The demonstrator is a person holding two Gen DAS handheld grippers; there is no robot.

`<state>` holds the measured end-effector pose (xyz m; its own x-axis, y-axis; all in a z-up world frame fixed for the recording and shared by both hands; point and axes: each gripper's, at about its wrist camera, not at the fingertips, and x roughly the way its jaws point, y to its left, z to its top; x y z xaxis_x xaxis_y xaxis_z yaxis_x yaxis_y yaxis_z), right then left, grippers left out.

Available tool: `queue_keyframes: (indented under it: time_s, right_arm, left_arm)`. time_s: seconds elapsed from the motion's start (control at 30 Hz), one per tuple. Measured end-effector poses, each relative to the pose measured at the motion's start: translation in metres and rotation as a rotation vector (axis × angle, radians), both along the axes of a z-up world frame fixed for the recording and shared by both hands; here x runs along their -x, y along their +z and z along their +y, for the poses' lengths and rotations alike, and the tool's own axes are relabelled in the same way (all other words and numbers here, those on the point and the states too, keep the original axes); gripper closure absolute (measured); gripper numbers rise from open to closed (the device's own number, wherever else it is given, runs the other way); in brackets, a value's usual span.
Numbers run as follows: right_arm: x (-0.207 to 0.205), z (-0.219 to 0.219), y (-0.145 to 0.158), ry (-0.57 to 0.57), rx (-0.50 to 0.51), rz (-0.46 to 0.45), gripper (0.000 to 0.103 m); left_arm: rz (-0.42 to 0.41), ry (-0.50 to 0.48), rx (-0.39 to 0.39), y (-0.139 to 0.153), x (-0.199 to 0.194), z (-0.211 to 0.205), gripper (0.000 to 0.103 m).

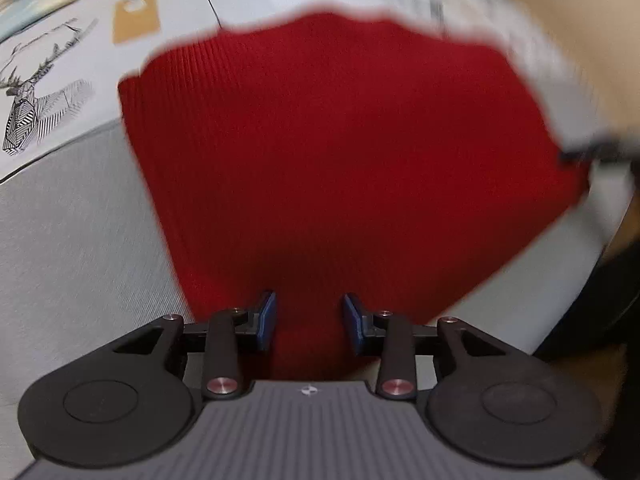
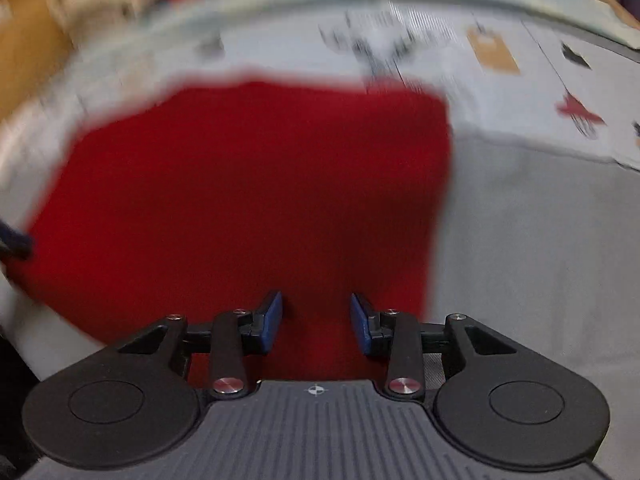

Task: Fold small clothes
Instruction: 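Lay the hem down on the sweater and open both grippers, then lift both open grippers away from the folded sweater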

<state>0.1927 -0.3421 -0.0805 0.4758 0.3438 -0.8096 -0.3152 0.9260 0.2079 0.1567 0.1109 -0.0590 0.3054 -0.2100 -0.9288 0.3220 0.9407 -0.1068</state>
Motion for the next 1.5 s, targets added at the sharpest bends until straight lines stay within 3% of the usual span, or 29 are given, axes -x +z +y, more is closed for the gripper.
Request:
queue_keyframes:
  time_s: [0.07, 0.17, 0.33, 0.43, 0.5, 1.07, 1.2, 1.43, 1.5]
  right_arm:
    - [0.004, -0.012, -0.005, -0.023, -0.019, 0.035, 0.064]
    - [0.014, -0.022, -0.001, -0.050, -0.035, 0.017, 0.070]
    - [0.024, -0.023, -0.007, -0.048, 0.003, 0.018, 0.072]
    - [0.026, -0.024, -0.009, -0.082, 0.054, 0.016, 0.061]
    - [0.028, -0.027, -0.008, -0.099, 0.051, 0.011, 0.062]
    - [0.037, -0.025, 0.026, -0.225, 0.065, -0.225, 0.060]
    - [0.044, -0.013, 0.041, -0.246, 0.074, -0.326, 0.060]
    - [0.059, 0.037, 0.059, -0.178, 0.061, -0.440, 0.060]
    - [0.062, 0.060, 0.059, -0.136, 0.076, -0.460, 0.060]
  left_arm:
    - [-0.024, 0.000, -0.012, 0.003, 0.007, 0.000, 0.064]
    - [-0.056, 0.059, -0.002, 0.012, 0.016, 0.007, 0.064]
    - [-0.028, 0.102, -0.039, 0.002, 0.018, 0.010, 0.065]
    - [-0.042, 0.109, -0.057, 0.005, 0.018, 0.006, 0.065]
    - [-0.049, 0.110, -0.068, 0.008, 0.022, 0.004, 0.064]
    - [-0.065, 0.115, -0.067, 0.012, 0.019, 0.003, 0.064]
    - [-0.140, 0.168, -0.064, 0.032, 0.025, 0.002, 0.062]
    - [-0.405, 0.215, -0.101, 0.086, 0.050, 0.013, 0.050]
    - [-0.407, 0.272, -0.066, 0.085, 0.051, 0.024, 0.050]
